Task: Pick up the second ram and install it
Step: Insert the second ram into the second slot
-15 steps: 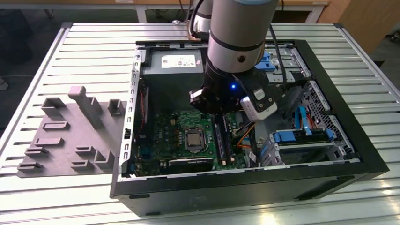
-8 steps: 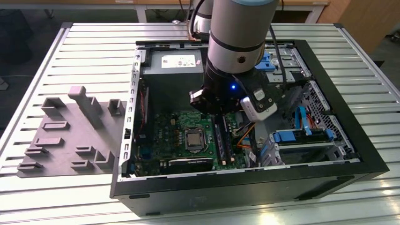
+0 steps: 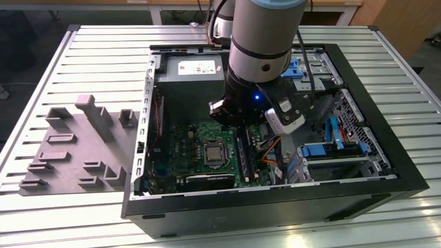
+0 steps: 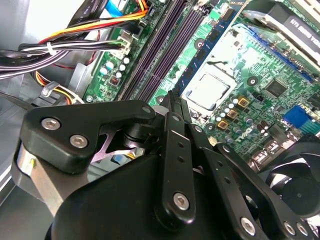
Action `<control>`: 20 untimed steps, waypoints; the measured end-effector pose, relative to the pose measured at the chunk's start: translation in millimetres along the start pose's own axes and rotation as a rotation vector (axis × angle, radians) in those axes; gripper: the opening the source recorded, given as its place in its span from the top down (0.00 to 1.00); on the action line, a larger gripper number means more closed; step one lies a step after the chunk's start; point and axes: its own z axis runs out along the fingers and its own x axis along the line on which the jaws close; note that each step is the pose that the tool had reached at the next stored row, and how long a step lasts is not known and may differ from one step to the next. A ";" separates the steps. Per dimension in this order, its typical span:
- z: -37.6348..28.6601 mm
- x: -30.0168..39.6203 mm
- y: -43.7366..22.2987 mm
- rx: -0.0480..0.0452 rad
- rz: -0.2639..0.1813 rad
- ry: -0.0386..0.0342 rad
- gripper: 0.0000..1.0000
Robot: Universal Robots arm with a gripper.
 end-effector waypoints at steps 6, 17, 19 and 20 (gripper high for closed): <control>3.1 -0.1 -0.1 -0.0001 0.001 -0.0001 0.89; 9.5 -1.9 -0.3 -0.0013 0.005 -0.0002 0.89; 10.2 -2.2 -0.4 -0.0012 0.007 -0.0002 0.89; 10.4 -2.4 -0.4 -0.0011 0.008 -0.0002 0.89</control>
